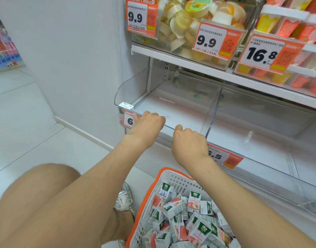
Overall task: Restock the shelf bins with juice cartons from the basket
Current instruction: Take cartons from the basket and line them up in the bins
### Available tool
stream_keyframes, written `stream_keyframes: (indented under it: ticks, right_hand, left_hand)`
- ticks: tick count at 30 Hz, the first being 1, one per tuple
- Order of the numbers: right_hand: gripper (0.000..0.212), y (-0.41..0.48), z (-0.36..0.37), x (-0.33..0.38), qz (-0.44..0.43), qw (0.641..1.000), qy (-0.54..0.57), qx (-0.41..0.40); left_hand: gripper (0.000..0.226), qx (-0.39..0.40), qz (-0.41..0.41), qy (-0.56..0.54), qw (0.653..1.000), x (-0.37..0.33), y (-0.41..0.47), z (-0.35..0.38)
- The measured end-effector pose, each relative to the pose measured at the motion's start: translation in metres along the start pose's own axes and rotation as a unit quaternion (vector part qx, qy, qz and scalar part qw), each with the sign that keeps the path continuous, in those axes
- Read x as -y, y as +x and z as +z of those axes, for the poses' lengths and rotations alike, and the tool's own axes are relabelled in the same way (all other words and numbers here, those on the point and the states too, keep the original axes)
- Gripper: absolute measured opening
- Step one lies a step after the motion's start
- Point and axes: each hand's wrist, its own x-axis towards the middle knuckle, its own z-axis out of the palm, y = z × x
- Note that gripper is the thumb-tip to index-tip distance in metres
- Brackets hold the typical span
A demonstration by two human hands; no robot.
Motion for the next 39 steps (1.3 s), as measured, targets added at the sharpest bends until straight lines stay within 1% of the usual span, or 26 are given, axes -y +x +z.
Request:
stream_keyframes:
  ticks: [4,10,15,19,23,25,28,30,31,32,33,34,35,37,38,39]
  right_hand:
    - [0.028,-0.001,-0.001,-0.001,0.01,1.0,-0.003,0.009]
    - [0.032,0.0,-0.001,0.0,0.023,1.0,0.006,0.016]
    - [0.037,0.006,-0.004,-0.004,0.025,0.999,0.01,0.024]
    - [0.039,0.004,-0.003,-0.004,0.023,0.999,0.001,0.036]
    - [0.041,0.005,-0.004,-0.009,0.014,0.999,0.015,0.027]
    - [0.04,0.001,-0.004,-0.017,-0.014,0.999,0.039,0.0]
    - [0.04,-0.016,-0.001,-0.043,-0.115,0.983,0.071,-0.123]
    - [0.038,-0.032,-0.002,-0.07,-0.133,0.963,0.081,-0.219]
    - [0.037,-0.039,-0.002,-0.085,-0.121,0.961,0.084,-0.236]
    - [0.038,-0.046,-0.003,-0.101,-0.096,0.965,0.088,-0.229]
    - [0.04,-0.051,-0.002,-0.116,-0.06,0.974,0.092,-0.198]
    - [0.043,-0.054,-0.002,-0.13,-0.017,0.985,0.092,-0.144]
    - [0.046,-0.056,0.001,-0.145,0.019,0.993,0.095,-0.074]
    - [0.053,-0.059,0.005,-0.169,0.067,0.989,0.114,0.066]
    - [0.054,-0.061,0.007,-0.178,0.076,0.983,0.117,0.116]
    - [0.053,-0.063,0.01,-0.186,0.079,0.981,0.107,0.145]
  left_hand:
    - [0.061,-0.01,0.02,-0.016,1.0,0.005,0.0,0.005]
    - [0.065,-0.013,0.019,-0.026,0.999,0.004,0.0,0.006]
    - [0.065,-0.014,0.026,-0.044,0.999,0.005,0.007,0.008]
    - [0.063,-0.003,0.033,-0.037,0.999,0.003,0.01,0.008]
    - [0.063,-0.009,0.034,-0.03,0.999,0.005,0.012,0.012]
    - [0.066,-0.002,0.027,-0.015,1.0,0.001,0.012,0.011]
    - [0.072,0.011,0.003,0.028,1.0,-0.017,0.007,0.005]
    - [0.073,-0.001,-0.017,0.08,0.997,-0.035,0.004,0.002]
    - [0.072,-0.015,-0.015,0.105,0.994,-0.043,0.003,0.002]
    - [0.072,-0.03,-0.005,0.124,0.992,-0.05,0.002,0.001]
    - [0.072,-0.045,0.012,0.128,0.991,-0.057,0.003,0.001]
    - [0.073,-0.055,0.03,0.111,0.992,-0.063,0.005,0.001]
    - [0.072,-0.056,0.043,0.074,0.995,-0.068,0.007,0.001]
    - [0.062,-0.028,0.051,-0.072,0.996,-0.082,0.01,0.002]
    - [0.055,-0.009,0.053,-0.152,0.987,-0.088,0.012,0.004]
    - [0.049,0.003,0.059,-0.205,0.977,-0.094,0.014,0.005]
